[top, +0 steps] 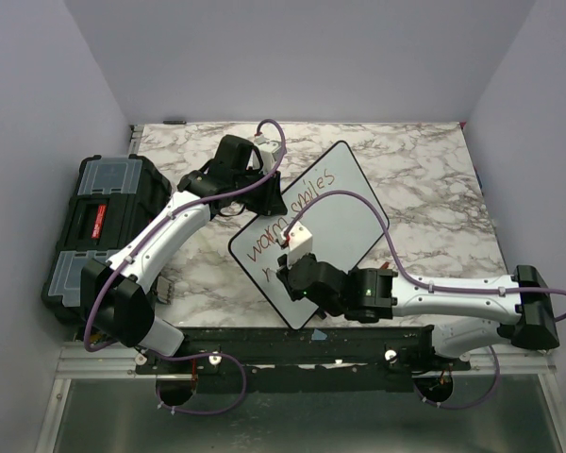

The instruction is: Write a sentence on the whiteboard

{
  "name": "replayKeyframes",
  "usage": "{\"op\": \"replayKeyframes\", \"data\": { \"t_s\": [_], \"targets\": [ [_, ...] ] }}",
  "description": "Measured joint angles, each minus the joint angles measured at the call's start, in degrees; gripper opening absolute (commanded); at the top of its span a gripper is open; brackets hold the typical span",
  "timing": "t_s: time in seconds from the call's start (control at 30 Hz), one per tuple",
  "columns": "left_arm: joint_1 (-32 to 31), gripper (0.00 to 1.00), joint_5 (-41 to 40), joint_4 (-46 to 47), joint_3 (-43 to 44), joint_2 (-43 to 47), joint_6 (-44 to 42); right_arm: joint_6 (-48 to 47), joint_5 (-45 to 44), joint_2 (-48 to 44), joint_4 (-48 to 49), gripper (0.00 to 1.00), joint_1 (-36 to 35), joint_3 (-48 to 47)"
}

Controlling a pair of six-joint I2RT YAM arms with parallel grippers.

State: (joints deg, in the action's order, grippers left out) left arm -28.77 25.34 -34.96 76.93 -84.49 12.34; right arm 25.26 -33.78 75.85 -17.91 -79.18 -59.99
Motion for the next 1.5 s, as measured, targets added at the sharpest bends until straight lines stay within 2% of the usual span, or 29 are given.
{"op": "replayKeyframes", "data": {
  "t_s": [0.7,1.0,1.5],
  "targets": [
    [0.00,0.00,0.00,-0.02,0.00,0.00,0.04,2.69,1.51,-1.53,-3.52,0.01,0.00,2.01],
    [0.00,0.00,0.00,-0.09,0.00,0.00,0.39,2.78,1.64,-5.38,-1.95,0.01,0.00,2.64],
    [0.00,0.00,0.00,-0.09,0.00,0.00,0.39,2.78,-1.03,-3.02,-0.52,0.01,0.00,2.62]
  ]
}}
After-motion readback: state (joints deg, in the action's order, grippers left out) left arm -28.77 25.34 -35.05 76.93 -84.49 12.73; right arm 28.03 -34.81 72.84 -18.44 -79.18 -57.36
